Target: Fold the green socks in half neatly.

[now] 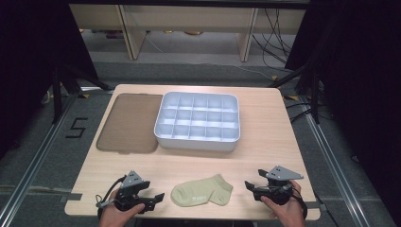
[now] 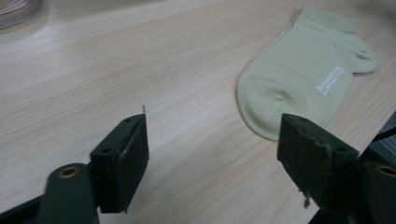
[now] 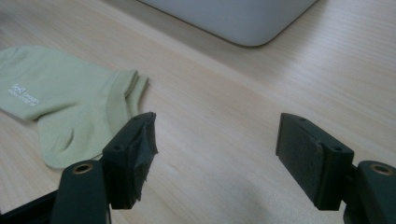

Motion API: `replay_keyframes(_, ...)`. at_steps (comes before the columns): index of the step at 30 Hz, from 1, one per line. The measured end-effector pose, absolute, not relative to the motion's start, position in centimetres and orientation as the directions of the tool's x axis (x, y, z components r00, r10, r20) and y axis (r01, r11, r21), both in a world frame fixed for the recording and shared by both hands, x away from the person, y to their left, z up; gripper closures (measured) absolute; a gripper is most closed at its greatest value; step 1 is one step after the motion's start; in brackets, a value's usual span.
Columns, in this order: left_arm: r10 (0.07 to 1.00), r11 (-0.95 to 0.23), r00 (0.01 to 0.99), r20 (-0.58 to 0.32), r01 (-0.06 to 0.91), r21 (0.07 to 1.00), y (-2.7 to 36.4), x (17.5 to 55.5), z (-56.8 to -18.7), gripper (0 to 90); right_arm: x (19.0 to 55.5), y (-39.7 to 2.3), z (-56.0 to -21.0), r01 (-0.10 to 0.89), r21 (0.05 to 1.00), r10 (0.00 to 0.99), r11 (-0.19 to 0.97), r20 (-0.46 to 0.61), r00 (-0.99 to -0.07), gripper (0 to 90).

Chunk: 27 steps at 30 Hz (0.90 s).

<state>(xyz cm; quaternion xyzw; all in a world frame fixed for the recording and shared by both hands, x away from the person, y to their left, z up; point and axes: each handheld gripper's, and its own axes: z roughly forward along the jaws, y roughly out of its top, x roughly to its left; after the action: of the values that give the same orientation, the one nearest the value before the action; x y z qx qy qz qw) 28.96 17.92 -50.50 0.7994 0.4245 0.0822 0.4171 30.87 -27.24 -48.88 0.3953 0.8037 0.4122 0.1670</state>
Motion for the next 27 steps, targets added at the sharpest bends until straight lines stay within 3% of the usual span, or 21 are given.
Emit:
replay_keyframes(6,0.751,-0.241,0.603,-0.269,0.629,0.739,16.7,28.8,-50.5,32.8,30.7,-27.1,-48.7,0.478,0.808,0.778,0.345,0.039,-0.627,29.8)
replay_keyframes(8,0.749,-0.269,0.617,-0.243,0.617,0.739,16.6,28.8,-50.3,33.8,30.7,-27.1,-48.6,0.469,0.81,0.776,0.351,0.028,-0.63,29.9)
replay_keyframes(9,0.752,-0.255,0.611,-0.246,0.614,0.747,16.3,28.8,-50.2,34.0,30.4,-26.8,-48.7,0.507,0.802,0.788,0.316,0.076,-0.611,29.9)
replay_keyframes(16,0.753,-0.307,0.625,-0.205,0.609,0.732,14.8,28.9,-50.7,42.1,30.6,-26.9,-48.7,0.491,0.802,0.778,0.34,0.053,-0.626,29.9)
replay_keyframes(27,0.743,-0.357,0.648,-0.168,0.596,0.719,12.6,29.7,-51.0,46.3,30.6,-26.7,-48.7,0.478,0.804,0.767,0.353,0.044,-0.64,29.8)
